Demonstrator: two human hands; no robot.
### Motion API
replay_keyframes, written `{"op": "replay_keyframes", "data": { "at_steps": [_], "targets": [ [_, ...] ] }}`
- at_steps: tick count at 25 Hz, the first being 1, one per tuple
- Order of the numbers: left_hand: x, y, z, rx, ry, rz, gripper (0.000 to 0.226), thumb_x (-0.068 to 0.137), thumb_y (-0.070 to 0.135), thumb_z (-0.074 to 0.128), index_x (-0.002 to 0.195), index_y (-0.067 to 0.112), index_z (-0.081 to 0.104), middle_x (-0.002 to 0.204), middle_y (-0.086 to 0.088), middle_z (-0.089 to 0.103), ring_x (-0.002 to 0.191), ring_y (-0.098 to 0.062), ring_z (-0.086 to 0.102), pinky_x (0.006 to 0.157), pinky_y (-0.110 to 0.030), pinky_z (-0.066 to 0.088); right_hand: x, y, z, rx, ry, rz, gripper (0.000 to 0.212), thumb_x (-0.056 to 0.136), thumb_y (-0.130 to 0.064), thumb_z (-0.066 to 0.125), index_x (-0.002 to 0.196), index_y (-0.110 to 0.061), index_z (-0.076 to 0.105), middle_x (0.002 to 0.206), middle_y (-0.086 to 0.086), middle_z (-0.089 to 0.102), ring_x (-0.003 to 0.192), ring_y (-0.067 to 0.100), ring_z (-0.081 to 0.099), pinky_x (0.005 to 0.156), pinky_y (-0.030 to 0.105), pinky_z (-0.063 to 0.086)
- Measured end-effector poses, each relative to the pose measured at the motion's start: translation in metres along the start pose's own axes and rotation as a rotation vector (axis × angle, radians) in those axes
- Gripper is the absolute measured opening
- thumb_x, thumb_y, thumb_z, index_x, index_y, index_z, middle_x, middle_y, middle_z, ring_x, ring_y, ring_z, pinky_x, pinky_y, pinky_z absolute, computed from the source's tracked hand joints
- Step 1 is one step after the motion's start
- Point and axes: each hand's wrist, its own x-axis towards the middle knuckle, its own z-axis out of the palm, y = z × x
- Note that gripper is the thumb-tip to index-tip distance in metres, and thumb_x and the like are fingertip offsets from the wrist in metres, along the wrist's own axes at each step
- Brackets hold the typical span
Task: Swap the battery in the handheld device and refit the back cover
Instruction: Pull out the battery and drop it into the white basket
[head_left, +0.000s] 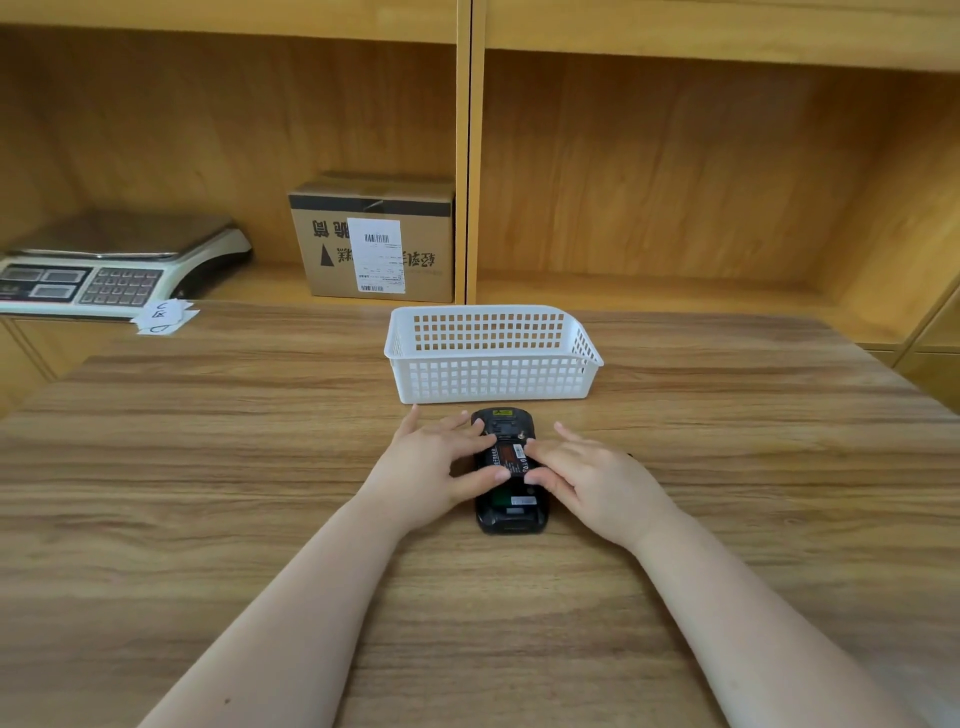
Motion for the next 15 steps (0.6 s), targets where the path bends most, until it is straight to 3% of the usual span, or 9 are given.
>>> {"op": "replay_keyframes", "data": {
  "at_steps": [2,5,7,9,12,15],
  "targets": [
    [0.001,-0.001,0.001,-0.027,0.039,-0.014,0.083,0.073,0.083,0.023,0.131,0.033,0.057,0.145,0.011,0.050,0.141,-0.002,0.031,0.121,-0.042,0.005,0.005,-0.006,-0.003,0.119,0.048,0.095,0.056,0.099,-0.049,0.031,0.104,-0.012,0.072,0.098,0.000,0.076,0.096,0.022,0.071,0.088,0.032,0.054],
    [0.005,0.002,0.002,-0.003,0.101,0.006,0.073,0.081,0.078,0.018,0.114,0.034,0.067,0.123,0.011,0.067,0.126,-0.005,0.050,0.113,-0.040,0.025,0.013,-0.011,-0.008,0.478,0.024,0.466,0.026,0.093,-0.039,0.054,0.111,-0.026,0.069,0.098,-0.011,0.070,0.090,0.007,0.062,0.081,0.023,0.048],
    [0.007,0.005,0.001,-0.002,0.170,0.018,0.060,0.088,0.070,0.022,0.094,0.033,0.069,0.090,0.013,0.070,0.098,-0.006,0.061,0.098,-0.037,0.037,0.019,-0.013,-0.013,0.773,-0.032,0.678,0.020,0.092,-0.032,0.059,0.109,-0.026,0.068,0.084,-0.004,0.072,0.073,0.010,0.064,0.068,0.025,0.050],
    [0.009,0.007,0.000,-0.015,0.216,0.028,0.050,0.090,0.062,0.028,0.088,0.032,0.067,0.075,0.015,0.061,0.078,-0.006,0.055,0.088,-0.040,0.043,0.024,-0.014,-0.019,1.044,-0.107,0.832,0.021,0.094,-0.029,0.058,0.108,-0.018,0.069,0.076,0.008,0.075,0.059,0.018,0.064,0.050,0.028,0.048],
    [0.008,0.006,0.000,-0.053,0.229,0.031,0.051,0.089,0.063,0.031,0.105,0.032,0.068,0.084,0.016,0.066,0.084,-0.007,0.057,0.090,-0.042,0.045,0.030,-0.015,-0.029,1.264,-0.205,1.016,0.027,0.092,-0.033,0.062,0.108,-0.012,0.069,0.087,0.015,0.077,0.063,0.024,0.070,0.046,0.028,0.052],
    [0.006,0.007,0.000,-0.089,0.255,0.041,0.059,0.088,0.068,0.033,0.131,0.033,0.054,0.121,0.013,0.062,0.115,-0.010,0.048,0.100,-0.039,0.040,0.035,-0.017,-0.028,1.408,-0.215,1.151,0.024,0.090,-0.018,0.066,0.111,-0.006,0.067,0.090,0.019,0.075,0.063,0.025,0.073,0.045,0.025,0.054]
  ]
}}
